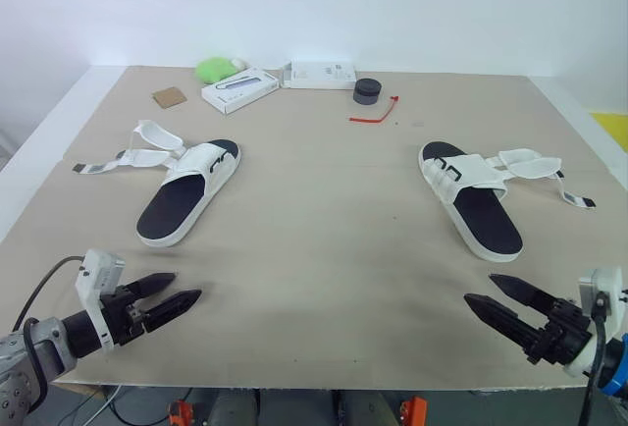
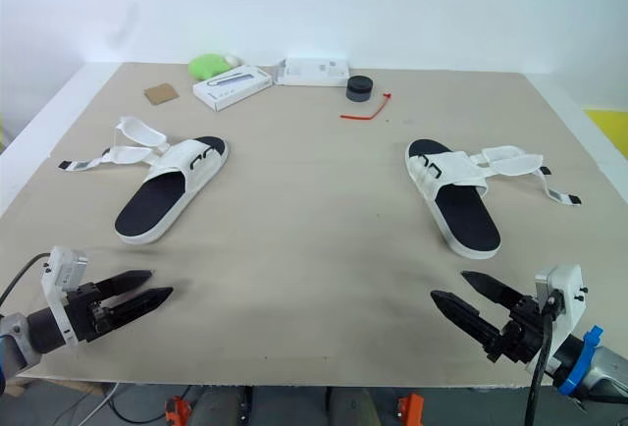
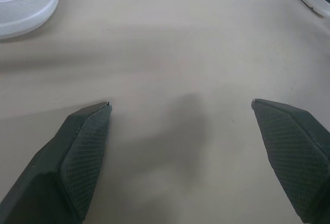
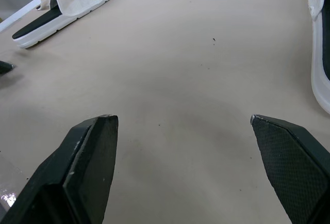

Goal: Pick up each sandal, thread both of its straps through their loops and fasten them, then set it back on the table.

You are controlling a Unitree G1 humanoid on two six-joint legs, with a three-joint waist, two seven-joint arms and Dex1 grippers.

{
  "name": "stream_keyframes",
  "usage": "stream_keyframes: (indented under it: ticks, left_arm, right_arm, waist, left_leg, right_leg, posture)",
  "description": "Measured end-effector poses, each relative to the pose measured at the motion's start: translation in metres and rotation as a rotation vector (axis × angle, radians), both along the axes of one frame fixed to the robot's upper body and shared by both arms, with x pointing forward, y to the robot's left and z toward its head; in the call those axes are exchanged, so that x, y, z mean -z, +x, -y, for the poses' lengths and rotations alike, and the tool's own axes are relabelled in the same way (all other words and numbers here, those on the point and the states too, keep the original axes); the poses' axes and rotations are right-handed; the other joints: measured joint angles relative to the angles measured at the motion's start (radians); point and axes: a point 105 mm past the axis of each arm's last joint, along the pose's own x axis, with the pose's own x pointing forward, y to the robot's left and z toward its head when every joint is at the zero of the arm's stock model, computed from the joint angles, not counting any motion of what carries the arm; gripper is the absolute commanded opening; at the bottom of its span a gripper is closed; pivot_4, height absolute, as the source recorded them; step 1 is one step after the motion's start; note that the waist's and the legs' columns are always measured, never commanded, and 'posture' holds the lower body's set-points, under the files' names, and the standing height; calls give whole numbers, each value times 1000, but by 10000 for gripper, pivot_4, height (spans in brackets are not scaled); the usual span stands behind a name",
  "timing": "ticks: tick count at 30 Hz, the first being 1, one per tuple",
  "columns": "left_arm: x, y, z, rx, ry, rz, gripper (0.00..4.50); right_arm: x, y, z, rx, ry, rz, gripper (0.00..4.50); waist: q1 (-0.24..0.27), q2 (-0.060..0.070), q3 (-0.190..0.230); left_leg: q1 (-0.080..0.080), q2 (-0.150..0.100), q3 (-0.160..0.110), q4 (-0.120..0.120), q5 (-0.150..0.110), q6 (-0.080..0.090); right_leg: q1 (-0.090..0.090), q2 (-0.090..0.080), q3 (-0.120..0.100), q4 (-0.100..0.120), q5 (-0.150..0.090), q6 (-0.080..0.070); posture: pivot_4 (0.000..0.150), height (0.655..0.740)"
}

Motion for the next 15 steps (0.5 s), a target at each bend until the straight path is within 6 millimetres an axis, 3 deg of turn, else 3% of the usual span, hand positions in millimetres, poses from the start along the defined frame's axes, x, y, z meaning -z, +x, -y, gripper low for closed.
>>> stream_keyframes:
  ticks: [15]
  left_arm:
    - [-20, 8, 28, 175, -102, 18, 45000]
  right_arm:
    - [-1, 4, 0, 29, -2, 7, 44173]
  waist:
    - [2, 0, 0]
  left_leg:
    - [0, 1, 0, 1, 0, 1]
  right_leg:
    - [4, 2, 1, 1, 1, 0]
  posture:
    - [1500, 7400]
